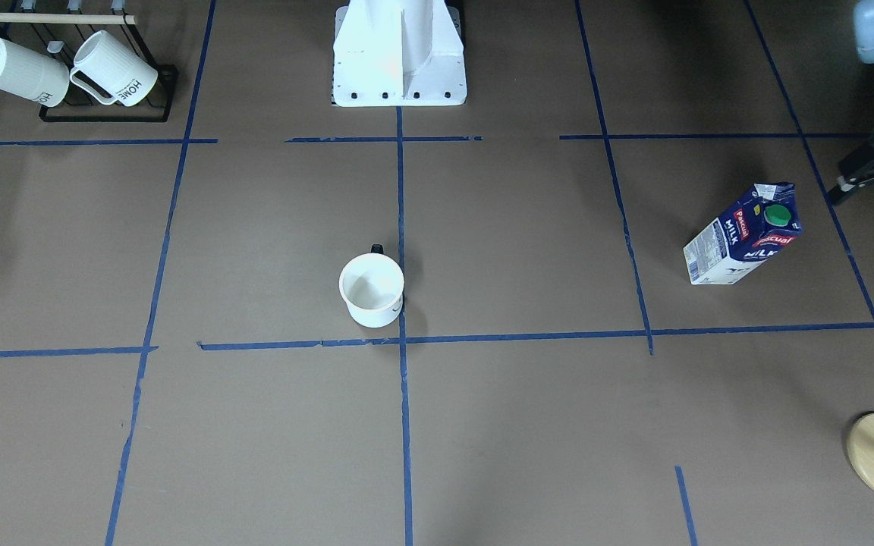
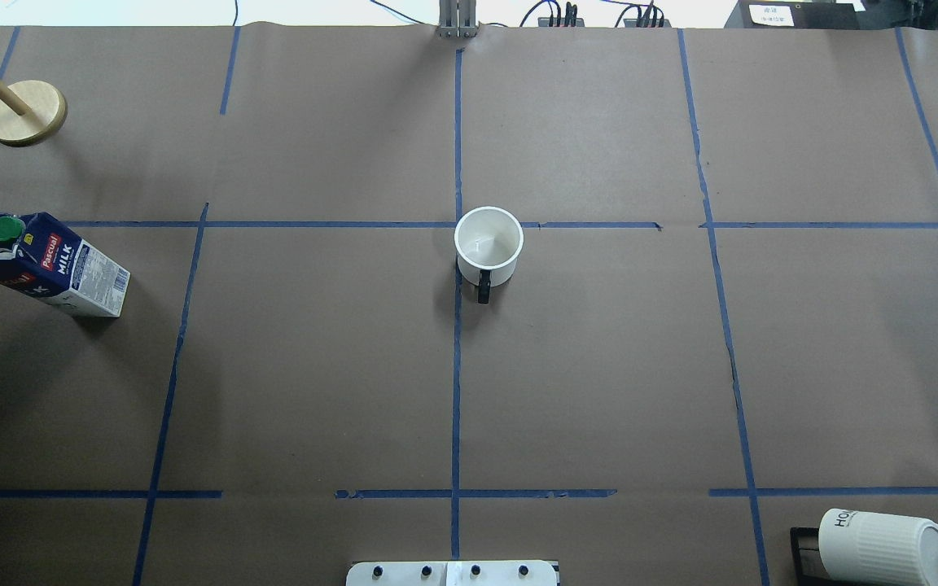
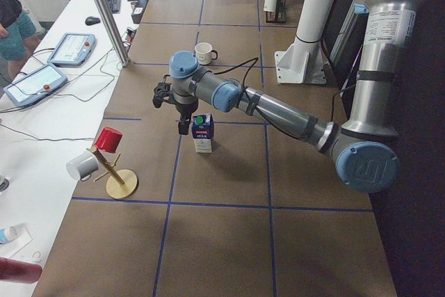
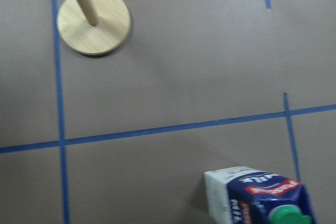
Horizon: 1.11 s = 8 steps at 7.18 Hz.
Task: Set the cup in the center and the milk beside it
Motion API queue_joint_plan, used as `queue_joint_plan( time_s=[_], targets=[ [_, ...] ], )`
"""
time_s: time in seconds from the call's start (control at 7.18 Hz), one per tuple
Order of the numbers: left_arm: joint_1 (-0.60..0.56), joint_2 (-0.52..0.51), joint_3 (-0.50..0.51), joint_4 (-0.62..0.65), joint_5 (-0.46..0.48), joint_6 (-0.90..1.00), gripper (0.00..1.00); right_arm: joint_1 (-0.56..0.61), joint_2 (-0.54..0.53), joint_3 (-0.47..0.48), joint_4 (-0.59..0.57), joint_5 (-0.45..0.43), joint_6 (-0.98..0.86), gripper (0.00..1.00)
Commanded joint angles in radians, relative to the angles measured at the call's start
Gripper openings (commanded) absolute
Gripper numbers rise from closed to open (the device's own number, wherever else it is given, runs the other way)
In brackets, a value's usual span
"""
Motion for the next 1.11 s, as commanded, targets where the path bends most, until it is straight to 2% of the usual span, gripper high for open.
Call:
queue_joint_plan(
  time_s=[0.0, 0.28, 0.56, 0.98],
  targets=[
    [0.097, 0.003, -0.012, -0.078, 0.069, -0.146, 1.00, 0.000, -0.001, 0.000, 0.000, 0.000, 0.000, 1.00],
    [0.121, 0.006, -0.012, -0.079, 0.079, -0.167, 1.00, 0.000, -0.001, -0.002, 0.000, -0.001, -0.003, 1.00],
    [0.168, 0.011, -0.008, -0.082, 0.129, -0.187, 1.00, 0.000, -0.001, -0.003, 0.000, -0.001, -0.003, 1.00],
    [0.220, 0.014, 0.012, -0.080, 0.131, -0.179, 0.99, 0.000, -0.001, -0.005, 0.000, -0.003, -0.006, 1.00]
  ],
)
